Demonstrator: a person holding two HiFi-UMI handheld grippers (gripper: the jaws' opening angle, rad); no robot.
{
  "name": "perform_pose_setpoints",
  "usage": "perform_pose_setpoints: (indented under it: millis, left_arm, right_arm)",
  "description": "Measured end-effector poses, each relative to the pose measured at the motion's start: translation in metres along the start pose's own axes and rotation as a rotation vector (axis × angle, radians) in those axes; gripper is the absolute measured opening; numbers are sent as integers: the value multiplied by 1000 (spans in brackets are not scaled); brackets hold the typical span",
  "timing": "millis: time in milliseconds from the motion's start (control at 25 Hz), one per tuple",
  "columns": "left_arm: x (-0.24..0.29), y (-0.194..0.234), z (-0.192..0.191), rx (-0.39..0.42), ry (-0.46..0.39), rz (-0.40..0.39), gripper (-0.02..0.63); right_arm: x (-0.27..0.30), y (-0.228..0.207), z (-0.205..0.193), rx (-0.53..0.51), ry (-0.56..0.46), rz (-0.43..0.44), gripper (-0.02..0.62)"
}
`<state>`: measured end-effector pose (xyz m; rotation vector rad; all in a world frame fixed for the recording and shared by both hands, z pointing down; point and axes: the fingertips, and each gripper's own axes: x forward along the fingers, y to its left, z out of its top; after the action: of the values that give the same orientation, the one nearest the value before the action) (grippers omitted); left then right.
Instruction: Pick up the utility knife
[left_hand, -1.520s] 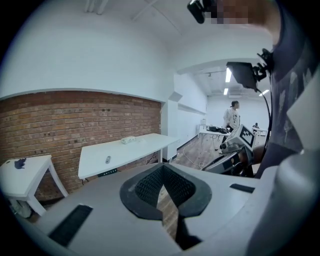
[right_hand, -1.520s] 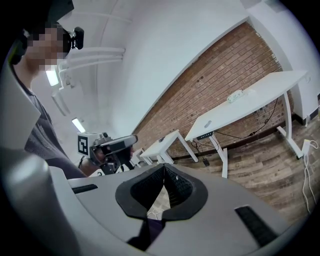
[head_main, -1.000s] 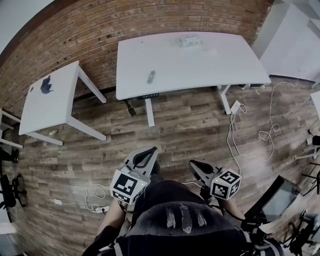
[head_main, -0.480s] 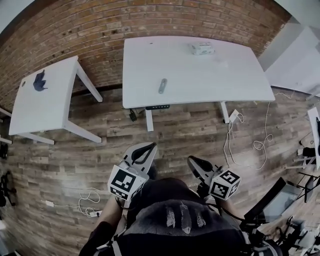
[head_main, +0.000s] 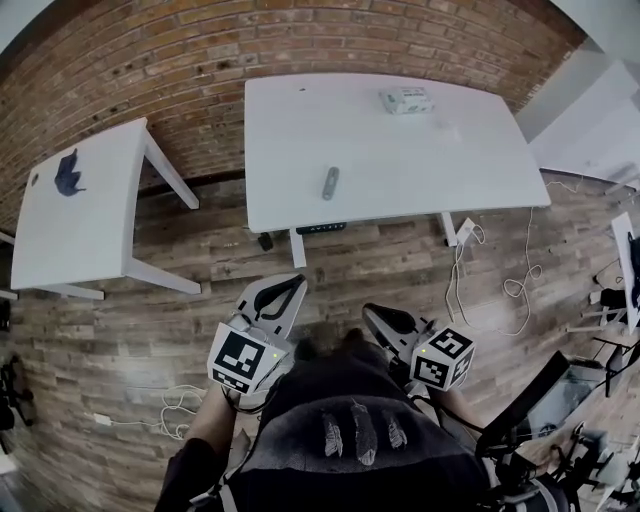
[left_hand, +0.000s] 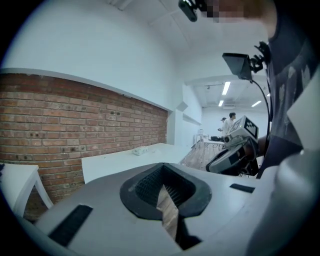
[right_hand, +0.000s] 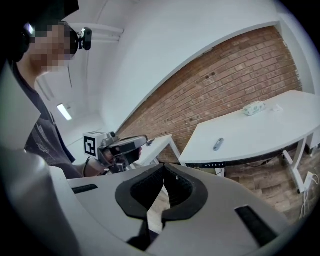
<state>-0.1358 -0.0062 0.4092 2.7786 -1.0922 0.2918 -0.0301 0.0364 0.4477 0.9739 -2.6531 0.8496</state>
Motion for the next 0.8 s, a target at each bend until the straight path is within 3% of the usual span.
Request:
perform_pose_setpoints:
  millis: [240,800]
  left_arm:
    - [17,11,-1,4,38,24,-3]
    - [104,22,15,37,170,118,-3]
  right_arm:
    - [16,-18,17,-60,16,25,0]
    - [3,-106,49,67,2,112,0]
